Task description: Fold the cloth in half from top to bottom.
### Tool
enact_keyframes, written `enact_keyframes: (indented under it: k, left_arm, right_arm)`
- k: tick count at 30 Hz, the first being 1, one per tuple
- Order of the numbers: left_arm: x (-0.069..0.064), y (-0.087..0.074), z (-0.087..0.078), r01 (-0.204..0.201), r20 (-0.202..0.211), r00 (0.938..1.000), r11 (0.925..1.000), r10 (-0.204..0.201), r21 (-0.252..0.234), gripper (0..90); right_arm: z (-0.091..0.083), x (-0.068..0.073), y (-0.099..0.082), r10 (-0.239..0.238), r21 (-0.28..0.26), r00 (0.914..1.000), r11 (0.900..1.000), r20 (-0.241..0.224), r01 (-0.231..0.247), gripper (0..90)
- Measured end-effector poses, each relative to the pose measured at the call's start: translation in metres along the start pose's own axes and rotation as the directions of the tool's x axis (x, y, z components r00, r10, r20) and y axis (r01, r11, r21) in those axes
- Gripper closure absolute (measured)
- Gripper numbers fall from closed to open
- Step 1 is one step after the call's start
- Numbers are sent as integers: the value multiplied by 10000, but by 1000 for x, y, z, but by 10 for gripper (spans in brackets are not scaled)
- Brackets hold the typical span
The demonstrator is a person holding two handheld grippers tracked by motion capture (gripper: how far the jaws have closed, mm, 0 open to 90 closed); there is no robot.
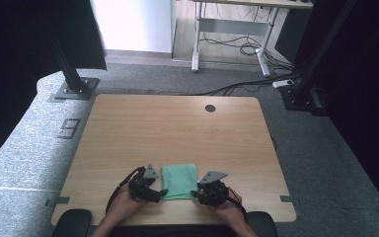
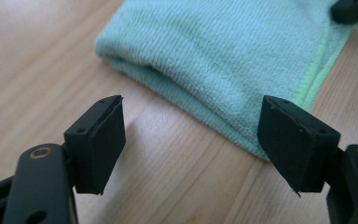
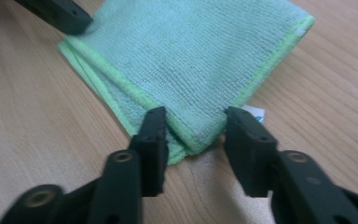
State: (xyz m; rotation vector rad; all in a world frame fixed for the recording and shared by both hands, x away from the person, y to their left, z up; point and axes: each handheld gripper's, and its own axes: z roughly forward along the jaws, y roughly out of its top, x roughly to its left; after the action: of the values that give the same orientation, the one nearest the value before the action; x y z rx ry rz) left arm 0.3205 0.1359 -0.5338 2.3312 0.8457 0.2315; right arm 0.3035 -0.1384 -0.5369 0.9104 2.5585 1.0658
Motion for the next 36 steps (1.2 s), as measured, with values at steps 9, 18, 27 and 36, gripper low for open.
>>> enact_keyframes:
  k: [9,18,27,36]
  left_arm:
    - [-5,5,-8,-234,-99,9997,9989,230,-414,237]
    - [-36,45,-4,-1434,1480,9761,9833,1592,-1117,402]
    - [-41,48,18,-1982,1304,9704,9789,2032,-505,677]
    - [-30,50,15,-1302,1567,9777,9891,1397,-694,857]
  right_arm:
    - [0,1,7,-395,-3,9990,9992,-225,395,865]
    - [-10,3,16,-322,-552,9989,9980,-335,303,868]
    - [-18,-1,21,-61,-1061,9990,9944,-445,13,868]
    - [-20,-3,13,509,-905,9987,9946,-95,-516,580]
